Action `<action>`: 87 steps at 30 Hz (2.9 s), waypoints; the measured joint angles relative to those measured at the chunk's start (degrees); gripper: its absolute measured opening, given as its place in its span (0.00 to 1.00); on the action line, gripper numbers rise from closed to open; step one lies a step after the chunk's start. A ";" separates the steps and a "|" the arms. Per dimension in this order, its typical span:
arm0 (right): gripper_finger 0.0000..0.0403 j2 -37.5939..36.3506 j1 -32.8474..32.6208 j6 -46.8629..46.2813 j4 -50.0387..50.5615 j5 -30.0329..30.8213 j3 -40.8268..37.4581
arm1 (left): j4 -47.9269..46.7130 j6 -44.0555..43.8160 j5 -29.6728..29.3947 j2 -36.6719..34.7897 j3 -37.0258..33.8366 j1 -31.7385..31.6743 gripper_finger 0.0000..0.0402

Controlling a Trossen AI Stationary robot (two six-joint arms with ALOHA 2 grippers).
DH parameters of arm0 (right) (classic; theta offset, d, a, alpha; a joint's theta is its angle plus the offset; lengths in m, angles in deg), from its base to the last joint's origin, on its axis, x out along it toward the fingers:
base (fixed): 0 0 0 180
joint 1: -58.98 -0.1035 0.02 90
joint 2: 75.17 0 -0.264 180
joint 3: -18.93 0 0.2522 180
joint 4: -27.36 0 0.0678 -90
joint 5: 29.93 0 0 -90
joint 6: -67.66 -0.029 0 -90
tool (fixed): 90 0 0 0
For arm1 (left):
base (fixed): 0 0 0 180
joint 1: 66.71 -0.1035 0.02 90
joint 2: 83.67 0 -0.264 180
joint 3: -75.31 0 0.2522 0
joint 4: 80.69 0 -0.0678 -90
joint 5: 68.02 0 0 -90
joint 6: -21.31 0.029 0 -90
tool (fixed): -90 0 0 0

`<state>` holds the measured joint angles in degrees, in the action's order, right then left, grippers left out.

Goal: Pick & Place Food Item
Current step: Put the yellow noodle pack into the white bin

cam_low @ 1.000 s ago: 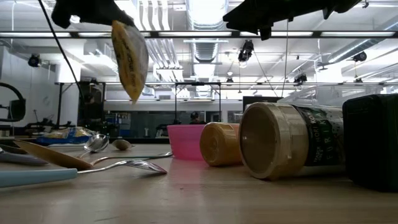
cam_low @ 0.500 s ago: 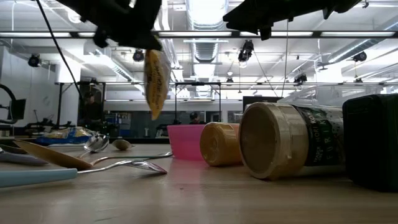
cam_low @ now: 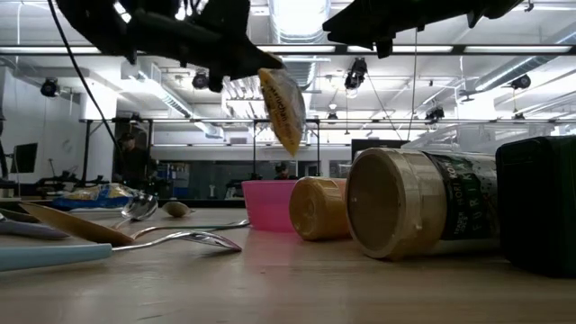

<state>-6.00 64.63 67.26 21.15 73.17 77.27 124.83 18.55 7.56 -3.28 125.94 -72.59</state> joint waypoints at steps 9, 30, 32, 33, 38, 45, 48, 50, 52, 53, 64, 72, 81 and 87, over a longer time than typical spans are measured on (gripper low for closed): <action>0.40 0.00 0.04 0.00 0.04 0.00 0.00 | 8.43 0.89 7.78 6.57 0.85 -6.91 0.01; 0.40 -0.02 0.00 0.00 0.08 0.00 0.00 | 10.69 -3.11 11.04 25.21 9.04 -10.41 0.01; 0.40 -0.02 0.00 0.00 0.06 -0.02 0.00 | 10.70 -3.09 11.00 25.19 9.02 -10.39 0.03; 0.40 -0.02 0.00 0.00 0.07 0.00 0.00 | 10.63 -3.11 10.99 25.19 9.02 -10.39 0.04; 0.40 -0.02 0.00 0.00 0.05 -0.02 0.00 | 10.69 -3.09 11.00 25.19 9.02 -10.39 0.19; 0.40 -0.02 0.00 0.00 0.04 -0.02 0.00 | 10.67 -3.10 11.60 25.19 9.02 -10.39 0.48; 0.40 -0.02 0.00 0.00 0.04 -0.02 0.00 | 10.69 -3.14 12.57 25.16 9.02 -10.34 0.61; 0.40 -0.02 0.00 0.00 0.04 -0.01 0.00 | 10.67 -3.14 12.78 25.08 8.97 -10.32 0.70; 0.40 -0.02 0.00 0.00 0.04 0.00 0.00 | 10.69 -3.22 12.98 25.08 8.97 -10.32 0.78; 0.40 -0.02 0.00 0.00 0.04 -0.02 0.00 | 10.65 -3.27 13.09 25.08 8.97 -10.34 0.81; 0.40 -0.02 0.03 0.00 0.04 -0.02 0.00 | 9.62 -6.07 14.49 24.80 8.97 -10.34 0.99; 0.40 -0.02 0.04 0.00 0.03 -0.02 0.00 | 0.43 -18.35 20.10 23.17 8.95 -10.30 0.98; 0.40 -0.02 0.02 0.00 0.04 -0.02 0.00 | -12.03 -28.03 26.70 21.35 8.95 -10.30 0.98; 0.40 -0.02 0.00 0.00 0.04 0.00 0.00 | -17.33 -28.63 26.87 17.93 8.92 -10.30 0.98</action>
<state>-6.02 64.63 67.26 21.19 73.17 77.27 107.50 -10.08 34.43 14.65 134.86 -82.89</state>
